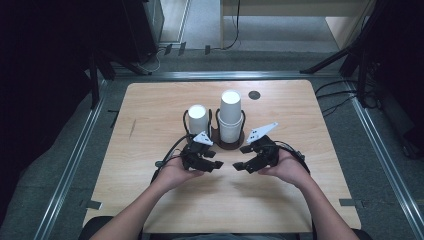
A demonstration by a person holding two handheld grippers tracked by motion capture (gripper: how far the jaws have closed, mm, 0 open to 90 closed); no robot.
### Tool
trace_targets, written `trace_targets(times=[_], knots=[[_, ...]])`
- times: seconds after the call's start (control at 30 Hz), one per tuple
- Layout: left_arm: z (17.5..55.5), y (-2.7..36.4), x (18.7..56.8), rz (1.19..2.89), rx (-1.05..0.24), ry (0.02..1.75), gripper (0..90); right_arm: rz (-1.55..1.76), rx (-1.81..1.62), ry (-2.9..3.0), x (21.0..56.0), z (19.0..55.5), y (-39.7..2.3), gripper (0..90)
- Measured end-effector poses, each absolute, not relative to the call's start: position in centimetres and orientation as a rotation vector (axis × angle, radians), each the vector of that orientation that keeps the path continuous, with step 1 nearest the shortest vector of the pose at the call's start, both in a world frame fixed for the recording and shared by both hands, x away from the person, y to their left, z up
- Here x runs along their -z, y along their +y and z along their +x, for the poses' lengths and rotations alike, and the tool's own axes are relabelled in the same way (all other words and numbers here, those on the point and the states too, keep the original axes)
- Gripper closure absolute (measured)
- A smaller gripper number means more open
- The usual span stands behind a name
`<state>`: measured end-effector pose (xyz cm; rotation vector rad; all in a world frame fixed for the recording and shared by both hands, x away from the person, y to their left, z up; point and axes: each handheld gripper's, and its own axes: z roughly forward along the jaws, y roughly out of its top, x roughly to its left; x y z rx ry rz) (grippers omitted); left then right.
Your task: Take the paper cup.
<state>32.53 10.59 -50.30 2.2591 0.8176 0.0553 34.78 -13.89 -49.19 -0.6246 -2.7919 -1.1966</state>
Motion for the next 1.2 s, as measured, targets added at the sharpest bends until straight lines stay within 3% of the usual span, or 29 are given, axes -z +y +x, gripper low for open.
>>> trace_targets(times=[0.47, 1.2], knots=[[32.5, 10.6, 49.9, 2.264, -0.055, 0.816, 58.5, -0.72, 1.161, -2.764, 48.9, 35.1, -14.6, 34.4], [34.8, 9.1, 47.2, 2.201, -0.078, 0.789, 68.9, -0.831, 1.19, -2.837, 47.1, 36.6, -16.9, 32.6]])
